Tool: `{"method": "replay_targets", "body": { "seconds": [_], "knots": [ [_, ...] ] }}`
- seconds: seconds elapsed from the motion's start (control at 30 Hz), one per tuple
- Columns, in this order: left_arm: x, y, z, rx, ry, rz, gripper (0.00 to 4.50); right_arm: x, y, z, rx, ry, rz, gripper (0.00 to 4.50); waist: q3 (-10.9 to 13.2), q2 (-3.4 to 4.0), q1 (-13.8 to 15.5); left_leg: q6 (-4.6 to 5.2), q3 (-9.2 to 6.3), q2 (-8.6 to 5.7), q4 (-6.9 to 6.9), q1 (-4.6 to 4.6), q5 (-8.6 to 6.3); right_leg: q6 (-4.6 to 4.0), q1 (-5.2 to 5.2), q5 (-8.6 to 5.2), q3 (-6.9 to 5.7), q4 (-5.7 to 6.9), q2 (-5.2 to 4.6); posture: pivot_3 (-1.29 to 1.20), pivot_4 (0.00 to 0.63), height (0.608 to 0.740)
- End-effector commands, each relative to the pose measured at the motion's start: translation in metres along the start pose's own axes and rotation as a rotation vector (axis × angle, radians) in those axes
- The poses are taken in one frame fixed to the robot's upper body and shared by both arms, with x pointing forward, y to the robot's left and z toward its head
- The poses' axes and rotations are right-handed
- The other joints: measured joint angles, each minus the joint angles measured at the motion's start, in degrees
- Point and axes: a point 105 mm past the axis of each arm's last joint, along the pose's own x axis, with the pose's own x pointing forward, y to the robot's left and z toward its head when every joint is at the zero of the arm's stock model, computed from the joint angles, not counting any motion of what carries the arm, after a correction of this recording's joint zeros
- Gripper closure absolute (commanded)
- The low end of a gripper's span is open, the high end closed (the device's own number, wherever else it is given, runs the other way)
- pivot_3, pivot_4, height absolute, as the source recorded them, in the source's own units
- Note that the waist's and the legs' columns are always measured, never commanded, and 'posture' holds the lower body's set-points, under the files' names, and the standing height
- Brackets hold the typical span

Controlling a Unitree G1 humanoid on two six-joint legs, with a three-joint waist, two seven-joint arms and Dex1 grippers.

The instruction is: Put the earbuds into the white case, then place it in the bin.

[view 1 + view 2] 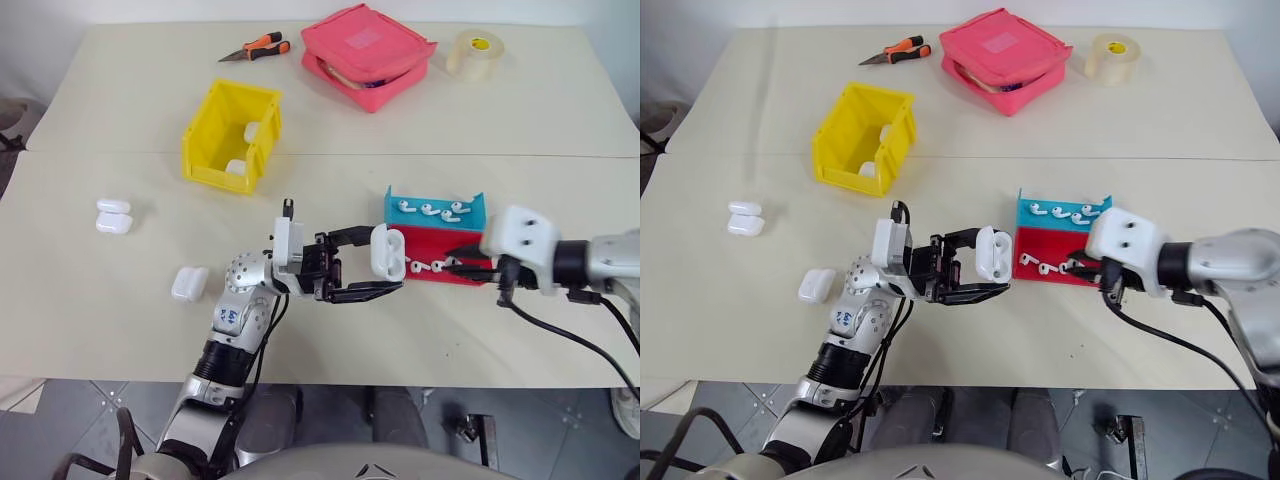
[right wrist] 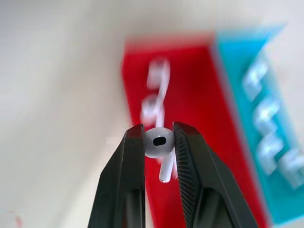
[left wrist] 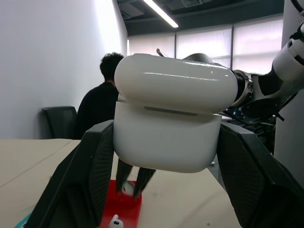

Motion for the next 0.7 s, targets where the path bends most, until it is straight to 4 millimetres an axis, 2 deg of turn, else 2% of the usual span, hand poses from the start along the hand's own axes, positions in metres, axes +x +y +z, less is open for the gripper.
{"method": "replay_targets", "body": {
  "seconds": [0.03,0.2,0.4,0.5,0.7],
  "knots": [
    [-0.001,0.003,0.006,-0.007,-0.011,-0.013,1.64,-0.015,0.003,0.025,0.049,-0.263,-0.110,4.01,0.00,0.00,0.27,0.00,0.00,-0.01,0.01,0.01,0.00,0.01,0.01,0.01,0.01,0.00,0.00,0.00,0.150,0.740],
    [-0.006,0.007,0.007,-0.046,0.008,-0.003,1.64,-0.012,0.018,0.055,0.191,-0.625,-0.157,4.01,-0.02,0.04,-0.46,-0.01,0.02,0.01,0.01,0.09,0.01,0.00,-0.01,0.02,0.08,0.08,0.01,0.00,0.150,0.740],
    [-0.008,0.012,0.013,-0.096,0.007,0.004,1.64,0.003,0.031,0.086,0.348,-0.902,-0.126,4.01,-0.04,0.07,-0.80,-0.02,-0.38,0.01,0.01,0.11,0.01,0.00,-0.04,0.01,0.11,0.14,0.02,0.00,0.150,0.740],
    [-0.008,0.013,0.015,-0.104,0.010,-0.003,1.64,0.012,0.037,0.094,0.379,-0.951,-0.095,4.01,-0.06,0.10,-0.85,-0.03,-0.41,-0.01,0.00,0.11,0.02,-0.01,-0.05,0.01,0.12,0.17,0.02,0.00,0.150,0.740],
    [-0.010,0.015,0.015,-0.113,0.031,0.009,1.64,0.019,0.041,0.098,0.397,-0.988,-0.062,4.01,-0.06,0.10,-0.84,-0.02,-0.45,-0.06,-0.02,0.09,0.01,-0.02,-0.05,0.01,0.13,0.16,0.02,0.00,0.150,0.740]
  ]
}}
